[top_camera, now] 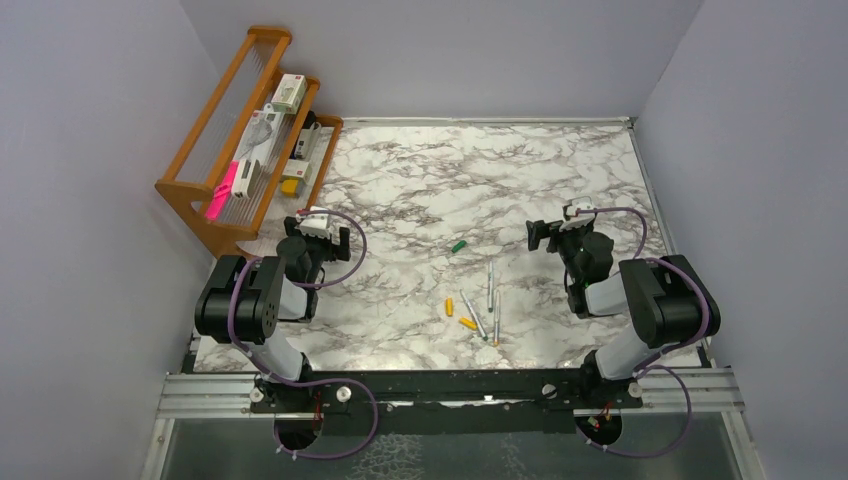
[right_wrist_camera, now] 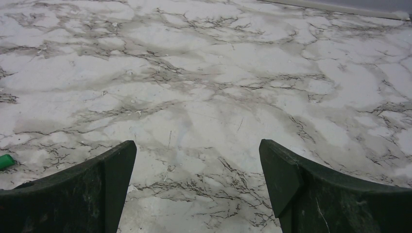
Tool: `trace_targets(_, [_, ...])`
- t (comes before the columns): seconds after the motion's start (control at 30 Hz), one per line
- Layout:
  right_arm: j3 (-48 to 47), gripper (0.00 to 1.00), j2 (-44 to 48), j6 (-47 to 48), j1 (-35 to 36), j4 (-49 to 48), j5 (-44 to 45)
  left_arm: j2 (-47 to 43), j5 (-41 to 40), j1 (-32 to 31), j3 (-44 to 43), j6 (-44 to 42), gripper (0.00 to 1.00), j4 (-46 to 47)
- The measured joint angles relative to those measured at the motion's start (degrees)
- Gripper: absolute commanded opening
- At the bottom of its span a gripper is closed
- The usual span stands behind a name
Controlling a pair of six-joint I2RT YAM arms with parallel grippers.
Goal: Insert the pens into the pen caps
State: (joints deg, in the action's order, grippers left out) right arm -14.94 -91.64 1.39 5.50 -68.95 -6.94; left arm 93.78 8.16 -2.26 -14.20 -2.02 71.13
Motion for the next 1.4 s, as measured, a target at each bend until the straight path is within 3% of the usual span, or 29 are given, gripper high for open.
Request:
trace_targets(0.23, [-0.42,1.00,0.50,0.24,0.00,1.75,-0.39,0.00,0.00,0.00,0.00,0.00,0.99,0.00])
trace_targets(0.43, [-9.09,1.00,13.68,2.27,0.02,21.16,-4.28,-0.37,0.55,-0.13,-0.02,-0.35,0.99,-0.31])
trace_targets(0.6, [-13.20,1.00,29.38,-7.32,0.15,36.26,0.46,-4.37,1.03,-0.79,0.42,-1.01,0.99,-2.05])
trace_targets(0.73, [-21.29,1.00,31.93,-2.99,0.02,50.66,0.33,-10.97,3.85,-0.87,-3.54,-1.29,0.99,-10.86])
trace_targets(0.83, [-29.00,1.00,31.30,-5.38,0.22,64.92,4.07,-12.96,6.14,-1.01,-9.20,1.36,0.99,-16.06])
trace_targets(0.97, [-35.60,0.98,27.80,-10.40,0.17,77.11,7.23,-17.90,1.03,-5.49,-12.66,6.49,0.99,-23.21])
trace_targets(1.0, [-35.56,0.91,27.43,-12.22,0.13,79.80,7.23,-19.52,-1.11,-6.93,-13.88,8.09,0.99,-26.16])
trace_targets(1.07, [-34.56,0.76,27.39,-14.84,0.11,83.12,6.01,-21.49,-4.26,-8.94,-17.94,10.69,0.99,-32.96])
trace_targets(1.13, [-32.89,0.69,27.91,-16.28,0.13,84.94,3.65,-22.36,-7.23,-9.40,-24.04,14.01,0.99,-40.59])
trace_targets(1.27, [-31.78,0.76,28.44,-17.55,2.10,88.24,2.84,-21.86,-14.27,-10.49,-36.54,19.91,0.99,-58.03])
trace_targets(1.37, [-31.93,0.76,26.53,-17.68,6.05,91.10,4.15,-20.44,-15.82,-13.94,-41.70,18.82,0.98,-65.59])
trace_targets(1.4, [-31.98,0.74,25.38,-17.70,7.69,92.08,4.70,-19.93,-15.98,-15.74,-42.38,17.97,0.93,-67.76])
